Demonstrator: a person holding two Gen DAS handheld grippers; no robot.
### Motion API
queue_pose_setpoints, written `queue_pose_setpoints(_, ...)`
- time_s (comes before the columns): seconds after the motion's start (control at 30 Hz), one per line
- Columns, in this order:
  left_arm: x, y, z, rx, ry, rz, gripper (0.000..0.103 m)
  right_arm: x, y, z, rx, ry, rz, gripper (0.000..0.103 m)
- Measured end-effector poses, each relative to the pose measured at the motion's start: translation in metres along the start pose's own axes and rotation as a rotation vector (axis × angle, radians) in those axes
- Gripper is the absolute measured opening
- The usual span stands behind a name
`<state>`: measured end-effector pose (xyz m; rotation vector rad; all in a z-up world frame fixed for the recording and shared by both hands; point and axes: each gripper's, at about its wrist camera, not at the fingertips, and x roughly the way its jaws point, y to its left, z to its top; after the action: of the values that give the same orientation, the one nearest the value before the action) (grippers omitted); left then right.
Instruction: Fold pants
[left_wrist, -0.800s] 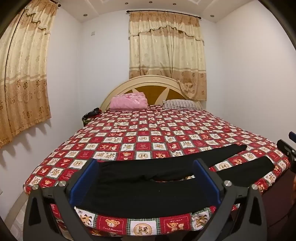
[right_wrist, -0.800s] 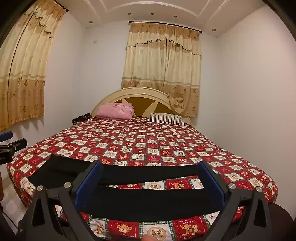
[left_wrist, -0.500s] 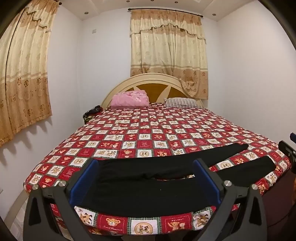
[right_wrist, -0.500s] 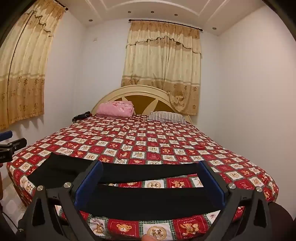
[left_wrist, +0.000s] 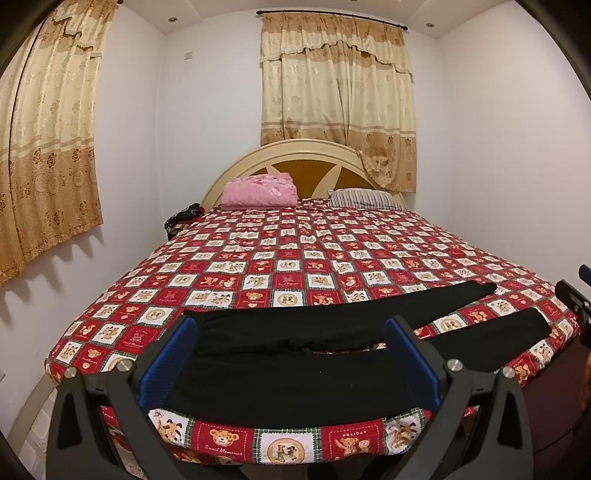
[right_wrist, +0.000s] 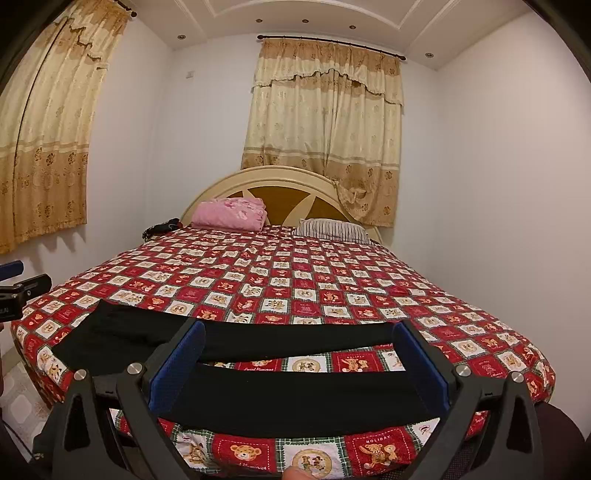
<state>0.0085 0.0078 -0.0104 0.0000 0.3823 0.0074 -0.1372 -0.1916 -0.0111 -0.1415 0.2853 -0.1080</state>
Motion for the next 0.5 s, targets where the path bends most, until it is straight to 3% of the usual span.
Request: queue_pose_setpoints(0.5, 0.0014, -0.0025, -0.0077, 0.005, 0.005, 0.000, 0.103, 0.0032, -0.0007, -0.0044, -0.004, 0.006, 0.001, 0.102)
